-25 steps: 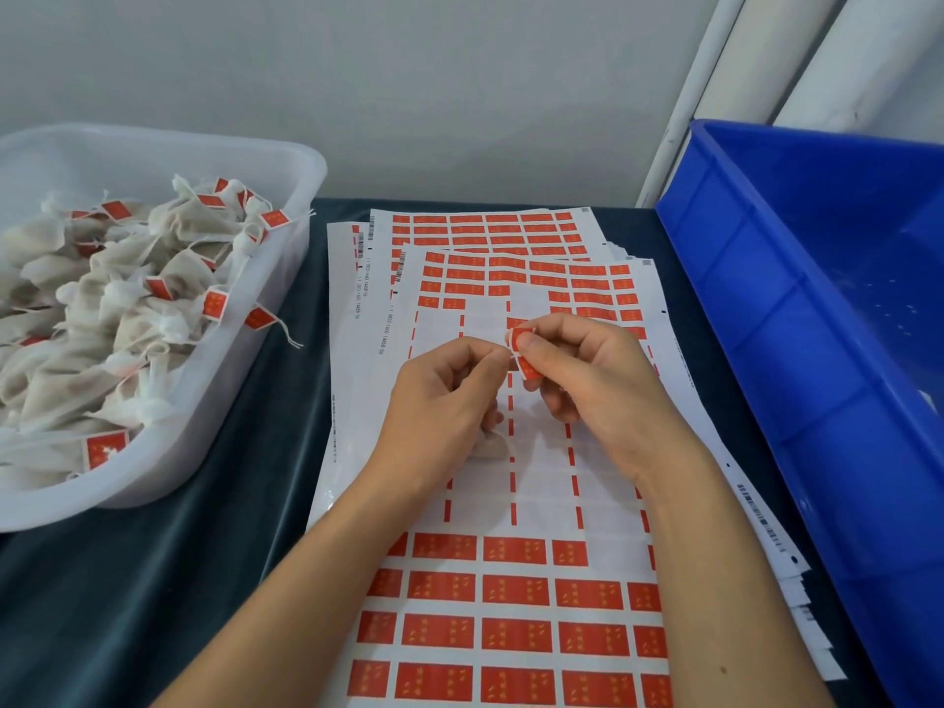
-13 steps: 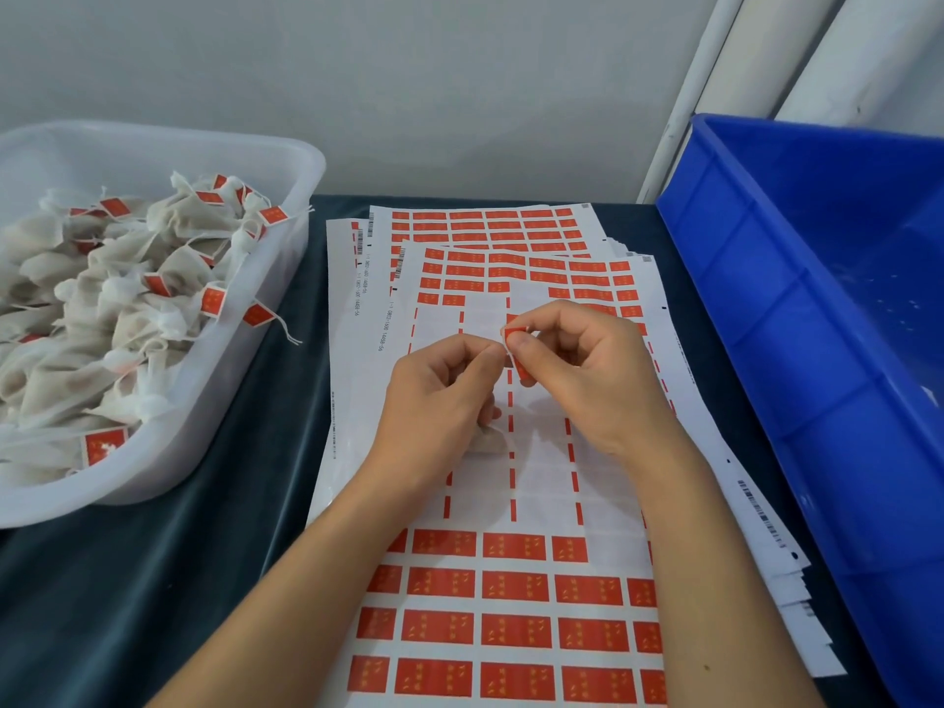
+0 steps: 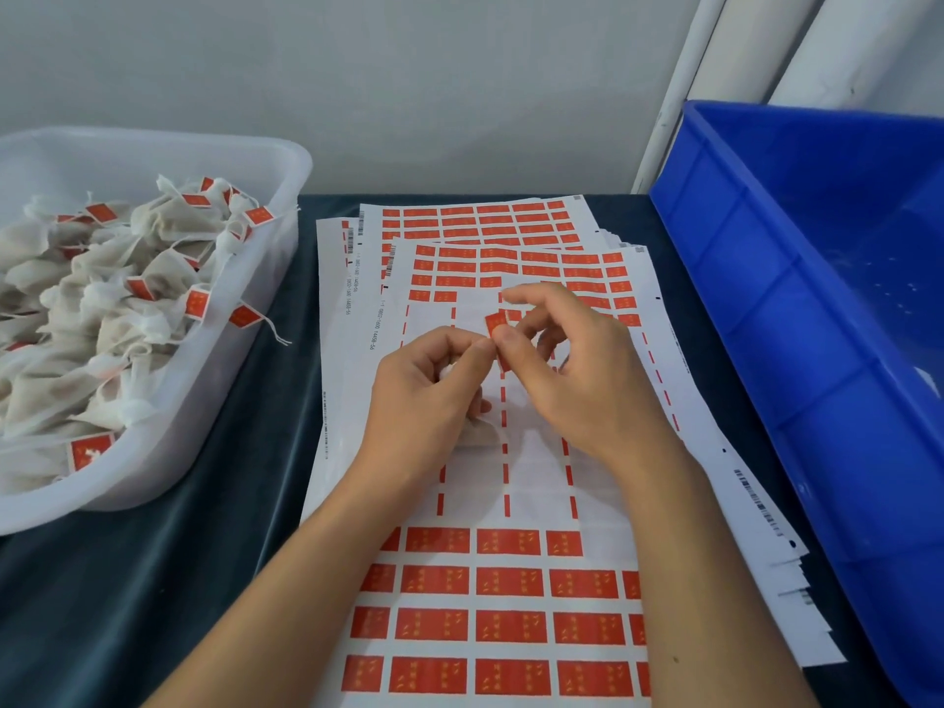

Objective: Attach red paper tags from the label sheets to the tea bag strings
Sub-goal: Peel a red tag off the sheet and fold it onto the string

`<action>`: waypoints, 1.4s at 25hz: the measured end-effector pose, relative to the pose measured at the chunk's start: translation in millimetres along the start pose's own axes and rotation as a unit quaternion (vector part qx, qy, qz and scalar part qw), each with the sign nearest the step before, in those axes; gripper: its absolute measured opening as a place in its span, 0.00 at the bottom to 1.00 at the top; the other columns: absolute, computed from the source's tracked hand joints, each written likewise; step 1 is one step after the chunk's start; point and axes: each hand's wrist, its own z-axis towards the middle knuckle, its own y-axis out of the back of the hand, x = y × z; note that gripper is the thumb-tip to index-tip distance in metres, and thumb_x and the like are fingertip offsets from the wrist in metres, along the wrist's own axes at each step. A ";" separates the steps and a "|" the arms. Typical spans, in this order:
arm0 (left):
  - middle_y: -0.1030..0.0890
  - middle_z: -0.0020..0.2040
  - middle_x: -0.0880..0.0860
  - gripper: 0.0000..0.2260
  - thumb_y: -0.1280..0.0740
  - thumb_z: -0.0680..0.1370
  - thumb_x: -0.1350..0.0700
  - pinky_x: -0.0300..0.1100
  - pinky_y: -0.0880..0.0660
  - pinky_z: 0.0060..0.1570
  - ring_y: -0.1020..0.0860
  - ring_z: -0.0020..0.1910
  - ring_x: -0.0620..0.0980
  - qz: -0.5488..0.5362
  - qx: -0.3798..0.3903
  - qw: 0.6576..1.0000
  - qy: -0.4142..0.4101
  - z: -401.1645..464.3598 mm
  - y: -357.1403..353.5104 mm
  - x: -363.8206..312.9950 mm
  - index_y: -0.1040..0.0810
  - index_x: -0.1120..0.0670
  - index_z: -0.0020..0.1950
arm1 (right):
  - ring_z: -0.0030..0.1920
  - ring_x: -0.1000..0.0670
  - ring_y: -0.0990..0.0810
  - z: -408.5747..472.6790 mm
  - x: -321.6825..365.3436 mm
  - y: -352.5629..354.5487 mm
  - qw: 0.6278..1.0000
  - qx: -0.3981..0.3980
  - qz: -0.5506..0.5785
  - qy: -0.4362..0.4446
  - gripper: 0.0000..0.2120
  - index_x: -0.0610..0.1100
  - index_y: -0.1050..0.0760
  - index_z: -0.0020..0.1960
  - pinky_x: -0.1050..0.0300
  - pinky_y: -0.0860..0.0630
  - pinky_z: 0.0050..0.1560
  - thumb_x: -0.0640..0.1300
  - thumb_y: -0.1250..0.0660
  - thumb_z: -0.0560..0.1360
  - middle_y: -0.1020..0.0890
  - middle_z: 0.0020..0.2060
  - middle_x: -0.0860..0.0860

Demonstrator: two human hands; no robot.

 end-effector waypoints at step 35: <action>0.19 0.35 0.51 0.09 0.31 0.82 0.54 0.49 0.16 0.42 0.21 0.32 0.48 -0.048 -0.011 0.999 -0.005 2.8 1.8 4.7 0.17 0.51 0.43 | 0.47 0.53 0.17 3.9 0.8 12.6 0.977 0.090 0.184 -0.051 0.08 0.49 0.18 0.47 0.66 0.21 0.46 0.41 0.33 0.82 0.16 0.41 0.57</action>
